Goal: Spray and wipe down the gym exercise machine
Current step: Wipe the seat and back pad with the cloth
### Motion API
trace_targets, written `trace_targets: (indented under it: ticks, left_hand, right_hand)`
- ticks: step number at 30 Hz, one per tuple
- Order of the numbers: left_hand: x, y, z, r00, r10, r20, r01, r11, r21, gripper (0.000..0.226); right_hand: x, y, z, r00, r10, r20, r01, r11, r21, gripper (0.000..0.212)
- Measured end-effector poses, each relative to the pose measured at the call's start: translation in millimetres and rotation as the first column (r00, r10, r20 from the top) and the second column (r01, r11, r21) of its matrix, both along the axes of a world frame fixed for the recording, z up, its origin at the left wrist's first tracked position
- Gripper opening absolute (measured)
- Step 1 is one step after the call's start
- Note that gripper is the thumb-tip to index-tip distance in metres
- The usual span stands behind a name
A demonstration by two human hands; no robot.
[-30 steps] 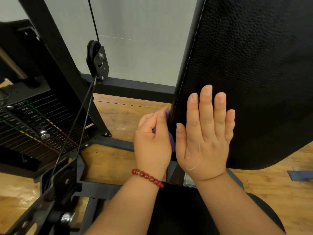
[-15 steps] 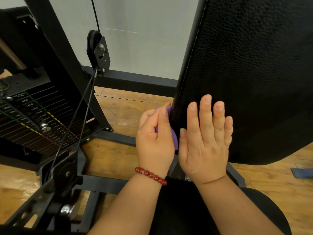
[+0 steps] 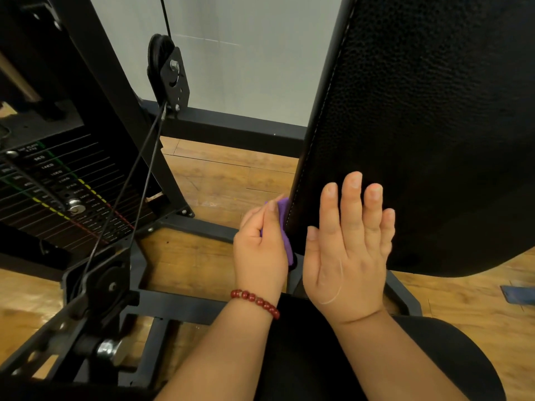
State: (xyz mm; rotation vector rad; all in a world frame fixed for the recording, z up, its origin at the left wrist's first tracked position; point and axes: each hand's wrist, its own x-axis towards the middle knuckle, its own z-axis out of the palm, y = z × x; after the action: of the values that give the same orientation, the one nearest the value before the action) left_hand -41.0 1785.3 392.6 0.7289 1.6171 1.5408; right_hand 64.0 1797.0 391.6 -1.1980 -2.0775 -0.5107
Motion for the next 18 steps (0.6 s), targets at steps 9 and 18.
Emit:
trace_targets:
  ticks: [9,18]
  left_hand:
    - [2,-8,6,0.998,-0.021,0.067,0.028,0.994,-0.106,0.040]
    - [12,-22,-3,0.995,0.035,0.095,-0.027,0.996,-0.087,0.048]
  right_hand:
    - [-1,-1,-4,1.000,-0.010,-0.002,0.010,1.000,0.001,0.060]
    - [5,-5,-9,0.999,0.043,0.009,-0.042,0.998,-0.036,0.060]
